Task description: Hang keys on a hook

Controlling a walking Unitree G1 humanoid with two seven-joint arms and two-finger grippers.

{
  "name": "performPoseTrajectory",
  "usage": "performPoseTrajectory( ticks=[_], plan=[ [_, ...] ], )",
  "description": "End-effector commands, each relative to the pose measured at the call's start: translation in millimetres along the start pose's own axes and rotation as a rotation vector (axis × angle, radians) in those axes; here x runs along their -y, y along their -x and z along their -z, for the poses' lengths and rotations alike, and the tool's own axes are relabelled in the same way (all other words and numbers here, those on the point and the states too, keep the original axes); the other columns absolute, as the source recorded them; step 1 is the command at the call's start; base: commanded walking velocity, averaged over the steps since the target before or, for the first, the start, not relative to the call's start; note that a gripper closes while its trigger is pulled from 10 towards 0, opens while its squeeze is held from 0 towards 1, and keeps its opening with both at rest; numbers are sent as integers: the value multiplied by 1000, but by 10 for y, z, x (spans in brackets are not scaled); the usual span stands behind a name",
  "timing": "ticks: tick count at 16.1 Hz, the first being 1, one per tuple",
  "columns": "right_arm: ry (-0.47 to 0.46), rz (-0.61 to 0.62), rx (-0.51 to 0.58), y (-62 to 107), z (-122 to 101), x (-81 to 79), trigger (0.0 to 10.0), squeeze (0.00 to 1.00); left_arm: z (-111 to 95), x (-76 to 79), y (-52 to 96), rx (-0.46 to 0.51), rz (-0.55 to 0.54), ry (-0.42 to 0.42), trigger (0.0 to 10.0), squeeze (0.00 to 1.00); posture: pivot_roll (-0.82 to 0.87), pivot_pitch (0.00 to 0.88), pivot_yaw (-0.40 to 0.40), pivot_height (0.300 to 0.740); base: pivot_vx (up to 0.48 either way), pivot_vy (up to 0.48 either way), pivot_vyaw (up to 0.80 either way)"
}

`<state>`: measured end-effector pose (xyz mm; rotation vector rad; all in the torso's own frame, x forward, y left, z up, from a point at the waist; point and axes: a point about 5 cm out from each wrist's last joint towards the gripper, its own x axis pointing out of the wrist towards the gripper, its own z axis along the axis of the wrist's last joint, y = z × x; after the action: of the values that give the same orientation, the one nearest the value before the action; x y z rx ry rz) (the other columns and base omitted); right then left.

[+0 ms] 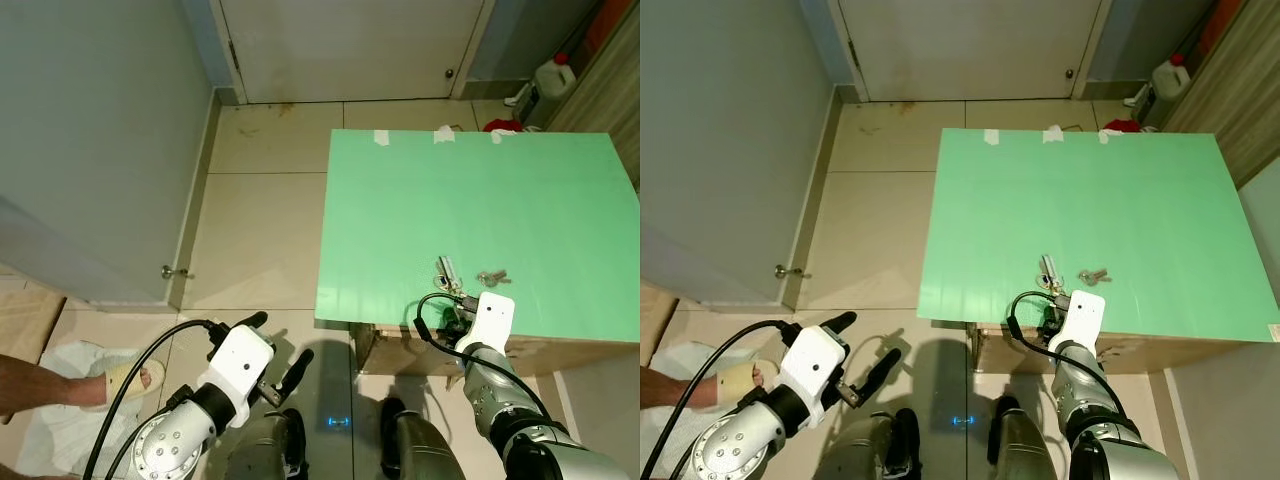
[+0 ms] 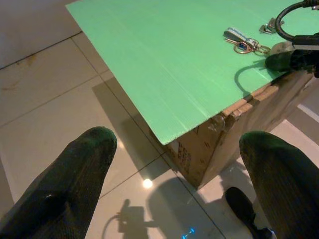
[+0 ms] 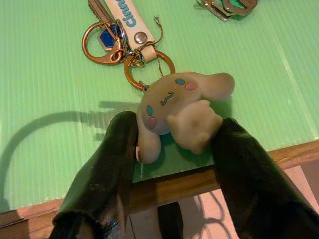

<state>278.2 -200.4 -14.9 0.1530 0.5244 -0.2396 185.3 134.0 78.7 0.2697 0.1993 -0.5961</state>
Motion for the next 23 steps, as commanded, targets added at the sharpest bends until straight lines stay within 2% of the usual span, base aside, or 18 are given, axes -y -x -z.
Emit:
performPoseTrajectory(
  ticks=[1, 7, 10, 14, 15, 16, 18, 20, 22, 23],
  plan=[
    [4, -18, -26, 22, 80, -25, 0, 0, 60, 30, -5, -24, 9, 1, 10000, 0, 146, 255, 57, 740, 0, 0, 0],
    [12, -47, -22, 42, 123, -71, 0, 0, 47, -16, -105, -16, 1, -4, 10000, 0, 129, 263, 55, 740, 0, 0, 0],
    [7, -75, 18, 25, 41, -129, 0, 0, 89, -58, -175, -31, -23, -21, 10000, 0, 105, 225, 40, 740, 0, 0, 0],
    [44, -173, 222, -27, -401, -280, 0, 0, 14, -122, -507, 14, -51, -6, 10000, 0, 29, 132, 14, 740, 0, 0, 0],
    [44, -183, 260, -29, -484, -293, 0, 0, -13, -117, -552, 27, -47, -8, 10000, 0, 25, 126, 13, 740, 0, 0, 0],
    [39, -206, 354, -31, -721, -322, 0, 0, -72, -119, -684, 55, -40, -12, 10000, 0, -5, 81, 9, 740, 0, 0, 0],
    [29, -211, 435, -26, -950, -321, 0, 0, -115, -136, -801, 72, -36, -17, 10000, 0, -27, 38, 10, 740, 0, 0, 0],
    [29, -217, 539, 14, -1231, -290, 0, 0, -112, -229, -920, 52, -75, -13, 10000, 0, -46, 2, 19, 740, 0, 0, 0],
    [54, -218, 598, 72, -1337, -215, 0, 0, -111, -389, -935, 48, -148, 15, 10000, 0, -53, 0, 27, 740, 0, 0, 0],
    [70, -206, 629, 122, -1367, -125, 0, 0, -121, -503, -916, 57, -186, 25, 10000, 0, -54, 0, 27, 740, 0, 0, 0]
  ],
)
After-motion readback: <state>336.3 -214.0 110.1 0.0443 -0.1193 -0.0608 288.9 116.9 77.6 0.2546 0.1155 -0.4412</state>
